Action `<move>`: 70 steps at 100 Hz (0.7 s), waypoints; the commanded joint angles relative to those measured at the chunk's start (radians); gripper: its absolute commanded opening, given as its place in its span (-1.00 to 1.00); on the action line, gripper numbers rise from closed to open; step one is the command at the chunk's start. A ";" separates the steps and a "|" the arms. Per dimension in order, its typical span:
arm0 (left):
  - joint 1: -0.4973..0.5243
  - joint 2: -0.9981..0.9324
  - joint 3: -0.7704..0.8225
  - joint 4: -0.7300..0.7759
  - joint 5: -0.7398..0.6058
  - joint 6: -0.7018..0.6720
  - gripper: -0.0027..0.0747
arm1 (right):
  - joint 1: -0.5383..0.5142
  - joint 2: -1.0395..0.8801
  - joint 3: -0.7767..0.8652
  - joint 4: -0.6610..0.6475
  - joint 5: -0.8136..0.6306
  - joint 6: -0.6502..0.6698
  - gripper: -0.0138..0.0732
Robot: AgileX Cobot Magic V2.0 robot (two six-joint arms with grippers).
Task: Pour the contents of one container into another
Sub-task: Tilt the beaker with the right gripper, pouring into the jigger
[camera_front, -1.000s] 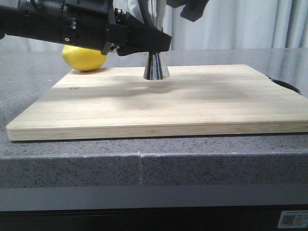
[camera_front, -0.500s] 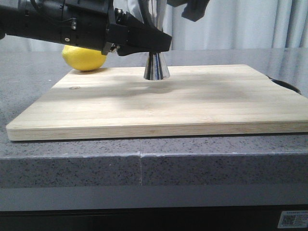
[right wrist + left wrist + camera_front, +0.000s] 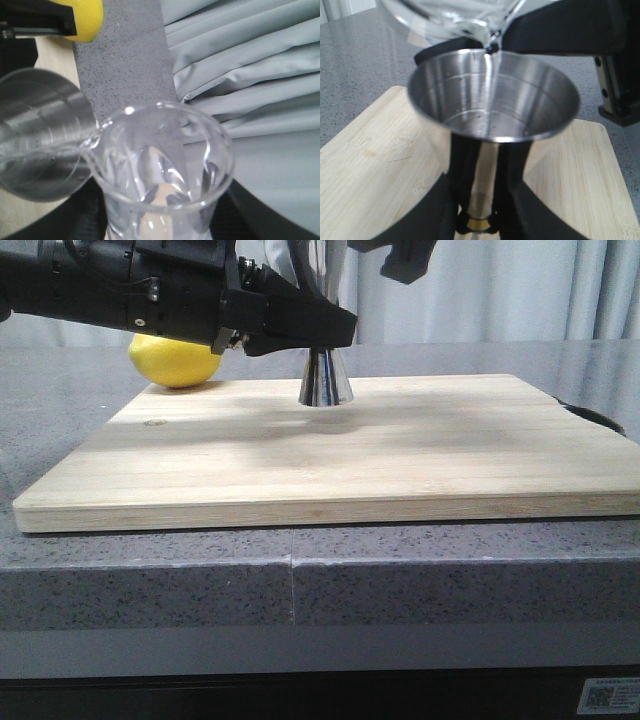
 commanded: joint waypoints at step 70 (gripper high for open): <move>-0.008 -0.045 -0.029 -0.072 0.065 -0.002 -0.91 | 0.001 -0.038 -0.028 -0.090 -0.035 -0.003 -0.09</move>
